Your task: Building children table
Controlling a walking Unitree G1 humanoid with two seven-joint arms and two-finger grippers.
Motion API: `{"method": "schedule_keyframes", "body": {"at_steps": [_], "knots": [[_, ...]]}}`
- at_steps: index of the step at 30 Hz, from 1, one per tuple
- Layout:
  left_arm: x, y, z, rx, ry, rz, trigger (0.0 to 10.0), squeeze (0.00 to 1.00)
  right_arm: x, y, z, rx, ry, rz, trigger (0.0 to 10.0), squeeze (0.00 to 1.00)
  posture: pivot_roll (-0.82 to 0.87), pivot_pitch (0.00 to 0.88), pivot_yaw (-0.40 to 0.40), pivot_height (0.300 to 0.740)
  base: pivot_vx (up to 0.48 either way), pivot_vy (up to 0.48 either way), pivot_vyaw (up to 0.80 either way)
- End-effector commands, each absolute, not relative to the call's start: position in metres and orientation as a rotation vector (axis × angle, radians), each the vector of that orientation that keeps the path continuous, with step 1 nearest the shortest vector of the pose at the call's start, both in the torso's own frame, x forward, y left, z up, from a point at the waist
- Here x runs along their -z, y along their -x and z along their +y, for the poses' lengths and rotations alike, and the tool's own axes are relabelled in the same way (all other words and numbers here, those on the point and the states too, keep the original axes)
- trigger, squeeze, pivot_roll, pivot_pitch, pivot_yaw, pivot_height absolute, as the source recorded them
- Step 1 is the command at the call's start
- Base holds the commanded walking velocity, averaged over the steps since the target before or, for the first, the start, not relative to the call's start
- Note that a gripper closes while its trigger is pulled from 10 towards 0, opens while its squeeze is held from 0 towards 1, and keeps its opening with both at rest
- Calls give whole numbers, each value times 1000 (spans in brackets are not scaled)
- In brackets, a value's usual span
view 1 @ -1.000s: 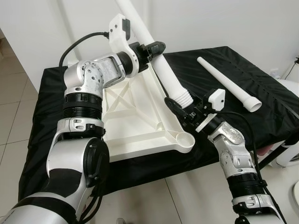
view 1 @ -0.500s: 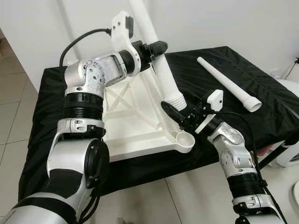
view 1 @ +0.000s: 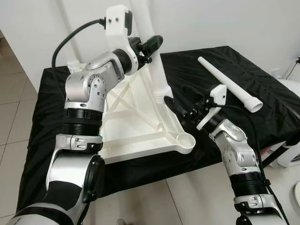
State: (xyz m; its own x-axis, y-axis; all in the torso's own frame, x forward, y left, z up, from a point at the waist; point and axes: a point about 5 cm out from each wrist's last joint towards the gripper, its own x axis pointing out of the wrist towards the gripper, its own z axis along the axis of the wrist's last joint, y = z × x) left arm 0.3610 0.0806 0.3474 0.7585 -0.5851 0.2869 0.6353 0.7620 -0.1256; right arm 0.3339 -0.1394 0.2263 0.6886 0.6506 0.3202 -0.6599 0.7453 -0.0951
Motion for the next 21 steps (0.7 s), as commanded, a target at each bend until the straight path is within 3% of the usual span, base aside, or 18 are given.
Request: {"method": "schedule_keyframes", "body": {"at_steps": [1, 8, 21], "knots": [[-353, -355, 78, 728, 182, -287, 10000, 0, -233, -335, -140, -713, -23, -354, 10000, 0, -56, 49, 26, 740, 0, 0, 0], [-345, -340, 68, 693, 32, -391, 10000, 0, -248, -338, -142, -700, -8, -342, 10000, 0, -53, 47, 18, 740, 0, 0, 0], [-332, -324, 47, 707, -51, -446, 10000, 0, -253, -341, -134, -735, 110, -323, 10000, 0, -49, 34, 3, 740, 0, 0, 0]]}}
